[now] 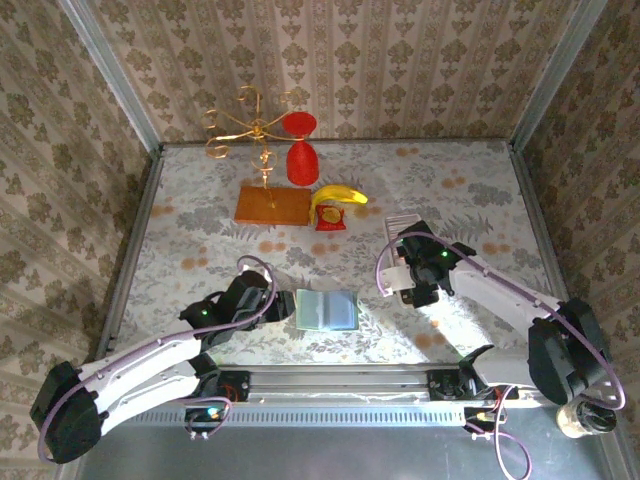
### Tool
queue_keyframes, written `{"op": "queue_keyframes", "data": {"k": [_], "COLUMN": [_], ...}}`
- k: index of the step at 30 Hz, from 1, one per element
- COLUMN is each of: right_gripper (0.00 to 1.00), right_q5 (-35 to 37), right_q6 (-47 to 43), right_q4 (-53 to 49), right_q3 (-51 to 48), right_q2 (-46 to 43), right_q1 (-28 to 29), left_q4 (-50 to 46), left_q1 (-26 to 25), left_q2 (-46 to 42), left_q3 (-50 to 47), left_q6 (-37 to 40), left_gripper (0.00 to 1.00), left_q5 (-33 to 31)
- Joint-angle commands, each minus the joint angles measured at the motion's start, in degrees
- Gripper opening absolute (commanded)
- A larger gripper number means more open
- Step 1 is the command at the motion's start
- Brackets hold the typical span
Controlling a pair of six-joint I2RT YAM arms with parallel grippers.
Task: Put the credit cards into the card holder
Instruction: Pick up the credit card from the storage box.
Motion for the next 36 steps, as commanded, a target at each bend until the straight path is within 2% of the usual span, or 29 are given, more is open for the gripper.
{"op": "queue_keyframes", "data": {"k": [1, 13, 31, 36], "right_gripper": [1.00, 1.00, 1.00, 0.92], "right_q5": [2.2, 2.0, 3.2, 3.4], "right_q6": [-2.1, -3.6, -3.4, -3.6], "right_q4": [-2.5, -6.2, -1.7, -1.2], "right_q3": [2.3, 4.1, 4.1, 3.4], "right_q2": [1.7, 3.6, 7.1, 4.3], "right_q1": [-0.3, -0.7, -0.6, -0.6], "left_q4": [0.5, 0.0, 1.1, 1.2], "left_q1": [0.3, 0.3, 0.3, 0.3], "left_q2": [-0.1, -2.2, -2.5, -2.5], "left_q3": [0.7, -0.3, -1.1, -1.2], "left_q6": [1.1, 0.4, -1.3, -1.2], "left_gripper": [0.47, 0.47, 0.47, 0.47], "left_q5": [0.4, 0.3, 1.0, 1.0]}}
